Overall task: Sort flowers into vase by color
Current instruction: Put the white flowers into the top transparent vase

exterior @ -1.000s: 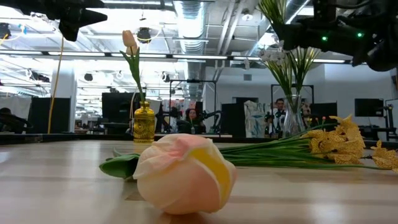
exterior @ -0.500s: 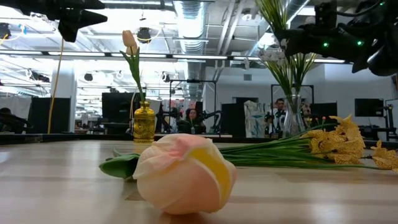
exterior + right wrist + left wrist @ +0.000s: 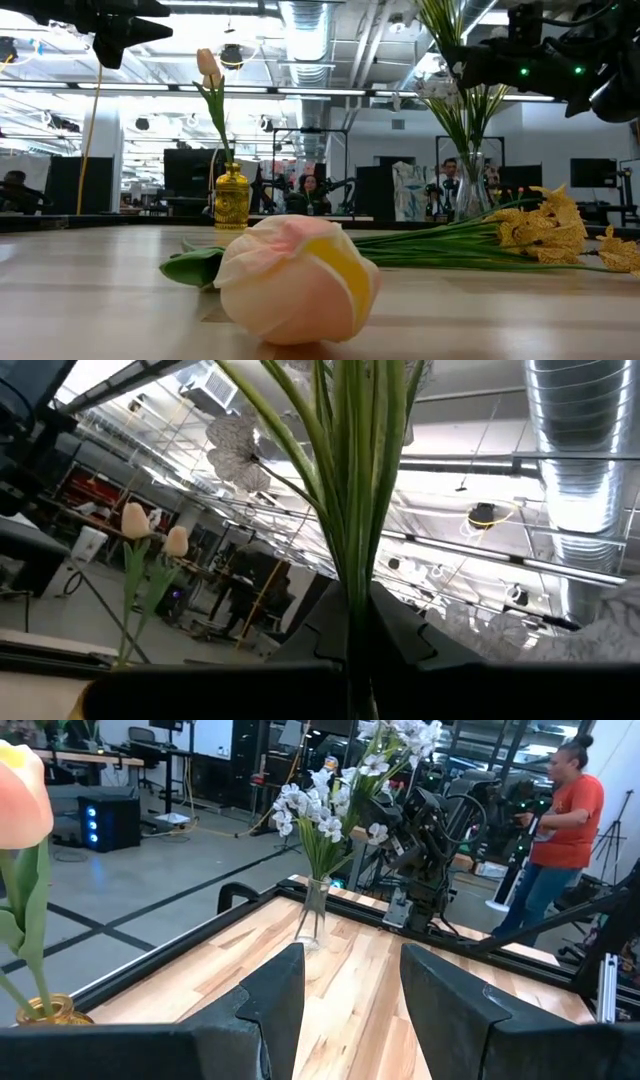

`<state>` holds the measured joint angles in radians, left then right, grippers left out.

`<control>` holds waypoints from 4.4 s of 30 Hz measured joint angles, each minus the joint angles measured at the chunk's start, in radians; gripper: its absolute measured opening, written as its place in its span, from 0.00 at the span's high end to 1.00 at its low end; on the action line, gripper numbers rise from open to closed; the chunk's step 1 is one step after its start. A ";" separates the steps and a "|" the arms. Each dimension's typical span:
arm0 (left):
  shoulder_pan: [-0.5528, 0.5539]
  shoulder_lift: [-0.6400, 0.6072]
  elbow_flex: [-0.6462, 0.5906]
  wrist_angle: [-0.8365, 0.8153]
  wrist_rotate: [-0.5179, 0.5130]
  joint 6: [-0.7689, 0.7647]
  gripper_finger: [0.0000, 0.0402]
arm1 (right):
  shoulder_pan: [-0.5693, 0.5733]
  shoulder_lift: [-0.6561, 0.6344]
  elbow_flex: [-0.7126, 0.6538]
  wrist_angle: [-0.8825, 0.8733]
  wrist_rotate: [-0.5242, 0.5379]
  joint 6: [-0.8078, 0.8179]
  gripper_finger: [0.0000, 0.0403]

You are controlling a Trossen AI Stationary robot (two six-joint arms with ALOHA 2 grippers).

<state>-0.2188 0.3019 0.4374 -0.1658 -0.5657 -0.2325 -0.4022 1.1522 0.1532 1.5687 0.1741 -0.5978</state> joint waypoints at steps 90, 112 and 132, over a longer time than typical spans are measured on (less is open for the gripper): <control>0.000 0.000 0.000 0.000 0.010 0.000 0.62 | 0.145 0.129 0.046 -0.019 0.556 0.041 0.37; 0.000 0.000 0.000 -0.002 0.065 0.003 0.62 | 0.335 0.129 0.298 -0.126 1.190 -0.087 0.34; 0.000 0.000 0.000 -0.012 0.104 0.021 0.62 | 0.528 0.129 0.494 -0.136 1.398 -0.089 0.34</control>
<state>-0.2192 0.3019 0.4377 -0.1779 -0.4614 -0.2111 0.1259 1.2808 0.6473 1.4325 1.5723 -0.6864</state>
